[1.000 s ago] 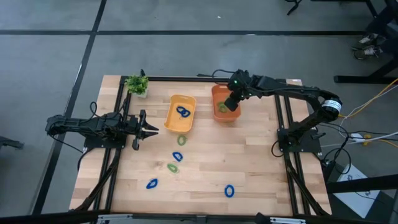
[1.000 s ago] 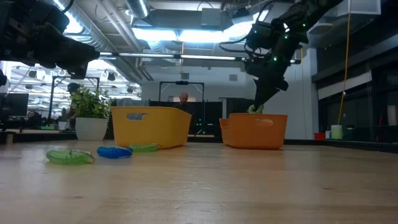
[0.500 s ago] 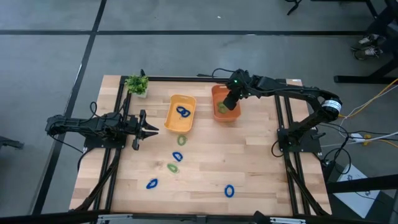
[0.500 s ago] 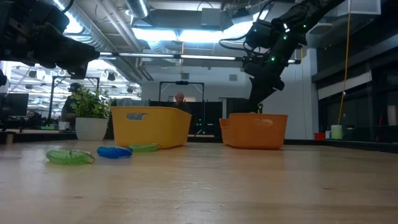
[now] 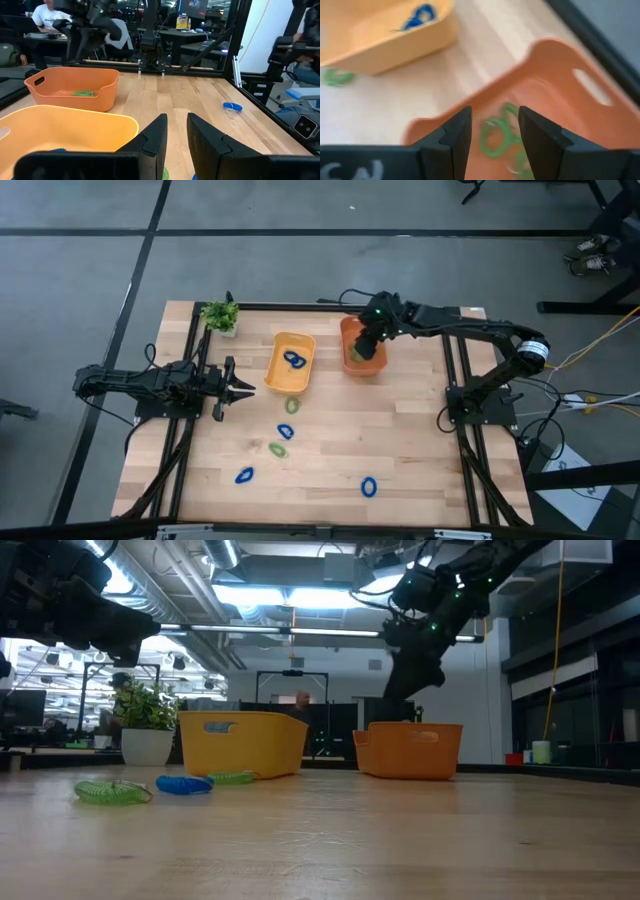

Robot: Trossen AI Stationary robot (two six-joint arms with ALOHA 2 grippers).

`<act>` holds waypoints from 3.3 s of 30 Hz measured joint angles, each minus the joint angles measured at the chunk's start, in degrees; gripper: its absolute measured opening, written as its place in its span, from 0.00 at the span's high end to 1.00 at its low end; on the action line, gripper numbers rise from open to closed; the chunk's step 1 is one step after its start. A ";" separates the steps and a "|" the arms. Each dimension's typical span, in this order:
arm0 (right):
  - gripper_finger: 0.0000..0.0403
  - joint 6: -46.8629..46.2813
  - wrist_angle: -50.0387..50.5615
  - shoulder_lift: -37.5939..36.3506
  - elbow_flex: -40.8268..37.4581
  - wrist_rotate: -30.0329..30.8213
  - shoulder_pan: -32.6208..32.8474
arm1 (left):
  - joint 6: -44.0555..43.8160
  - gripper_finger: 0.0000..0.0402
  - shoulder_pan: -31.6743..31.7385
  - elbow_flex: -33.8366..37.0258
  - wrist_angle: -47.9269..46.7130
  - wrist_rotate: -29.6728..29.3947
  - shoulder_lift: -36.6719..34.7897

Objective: Sort items
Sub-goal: Put the blue keychain into the yellow bin

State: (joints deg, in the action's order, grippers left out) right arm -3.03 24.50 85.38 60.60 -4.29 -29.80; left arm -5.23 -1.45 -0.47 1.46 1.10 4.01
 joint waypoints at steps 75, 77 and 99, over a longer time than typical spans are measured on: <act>0.60 -25.28 -2.92 8.54 0.02 0.40 58.99 | 0.00 0.82 0.00 0.00 0.00 0.00 0.00; 0.60 -26.91 -3.89 10.81 0.02 -1.26 58.99 | 0.00 0.83 0.00 0.00 0.00 0.00 0.00; 0.60 -31.26 -2.96 19.01 0.09 -3.79 61.33 | 0.00 0.83 0.00 0.00 0.00 0.00 0.00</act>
State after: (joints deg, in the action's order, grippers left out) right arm -34.28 21.54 104.39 60.69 -8.08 31.53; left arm -5.23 -1.45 -0.47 1.45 1.10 4.01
